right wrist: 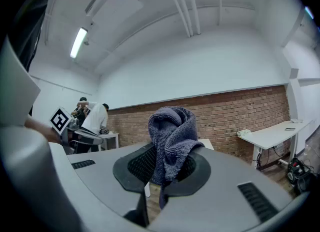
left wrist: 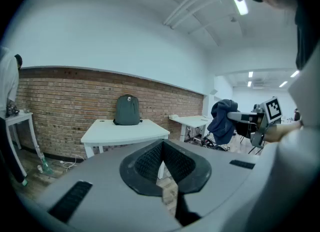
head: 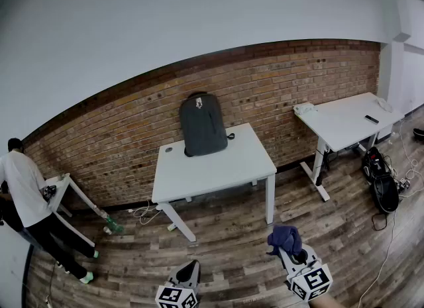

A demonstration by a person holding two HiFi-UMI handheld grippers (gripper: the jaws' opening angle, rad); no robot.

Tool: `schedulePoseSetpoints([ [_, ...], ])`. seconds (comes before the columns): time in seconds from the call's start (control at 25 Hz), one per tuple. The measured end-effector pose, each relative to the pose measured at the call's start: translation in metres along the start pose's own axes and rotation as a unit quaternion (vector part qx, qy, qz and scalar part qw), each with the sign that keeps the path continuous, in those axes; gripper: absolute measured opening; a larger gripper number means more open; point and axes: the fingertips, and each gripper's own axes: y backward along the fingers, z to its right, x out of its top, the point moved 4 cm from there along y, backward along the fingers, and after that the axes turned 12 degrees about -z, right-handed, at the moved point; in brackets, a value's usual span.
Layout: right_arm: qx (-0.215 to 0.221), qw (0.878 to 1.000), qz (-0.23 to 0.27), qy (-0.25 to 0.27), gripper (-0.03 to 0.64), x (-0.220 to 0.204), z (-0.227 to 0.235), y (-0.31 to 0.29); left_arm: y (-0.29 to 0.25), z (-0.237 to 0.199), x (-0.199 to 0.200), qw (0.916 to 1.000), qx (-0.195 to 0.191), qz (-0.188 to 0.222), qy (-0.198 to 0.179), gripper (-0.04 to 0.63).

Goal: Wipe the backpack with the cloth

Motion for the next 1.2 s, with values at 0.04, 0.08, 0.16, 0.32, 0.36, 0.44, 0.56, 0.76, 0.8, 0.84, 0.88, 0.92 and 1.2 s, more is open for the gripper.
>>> schedulePoseSetpoints([
  [0.04,0.002,1.000,-0.001,0.001,0.040,-0.001,0.006,0.002,-0.002,0.006,0.002,1.0000,0.001,0.004,0.001,-0.009],
  [0.08,0.003,1.000,-0.002,0.002,0.038,-0.001,0.011,0.004,-0.004,0.011,0.004,1.0000,0.003,0.007,0.002,-0.009],
  [0.16,0.007,1.000,-0.002,0.004,0.038,-0.003,0.020,0.009,-0.006,0.022,0.005,0.9999,0.007,0.009,0.002,-0.009],
  [0.32,0.016,1.000,-0.002,0.004,0.038,-0.008,0.035,0.016,-0.009,0.041,0.000,0.9999,0.013,0.007,0.005,-0.009],
  [0.36,0.017,1.000,-0.002,0.002,0.038,-0.009,0.038,0.018,-0.010,0.046,-0.002,0.9999,0.014,0.005,0.004,-0.009],
  [0.44,0.016,1.000,-0.001,0.000,0.040,-0.008,0.043,0.022,-0.012,0.050,-0.003,0.9999,0.014,0.000,0.002,-0.009],
  [0.56,0.018,1.000,-0.001,-0.002,0.038,-0.008,0.047,0.022,-0.015,0.051,0.002,0.9998,0.018,0.002,-0.001,-0.009],
  [0.76,0.019,1.000,-0.003,-0.011,0.038,-0.013,0.057,0.019,-0.021,0.059,0.015,0.9995,0.017,0.005,-0.027,-0.009],
  [0.8,0.021,1.000,-0.003,-0.011,0.038,-0.013,0.058,0.017,-0.022,0.059,0.019,0.9993,0.018,0.007,-0.031,-0.009],
  [0.84,0.024,1.000,-0.002,-0.009,0.040,-0.012,0.058,0.014,-0.024,0.058,0.021,0.9993,0.019,0.010,-0.032,-0.009],
  [0.88,0.026,1.000,0.000,-0.007,0.038,-0.011,0.057,0.011,-0.026,0.055,0.023,0.9992,0.020,0.012,-0.033,-0.009],
  [0.92,0.028,1.000,0.002,-0.004,0.038,-0.010,0.057,0.007,-0.029,0.052,0.024,0.9991,0.021,0.014,-0.034,-0.009],
  [1.2,0.009,1.000,0.019,0.000,0.040,0.003,0.077,-0.016,-0.060,0.031,0.041,0.9989,0.016,0.024,-0.038,-0.009],
])
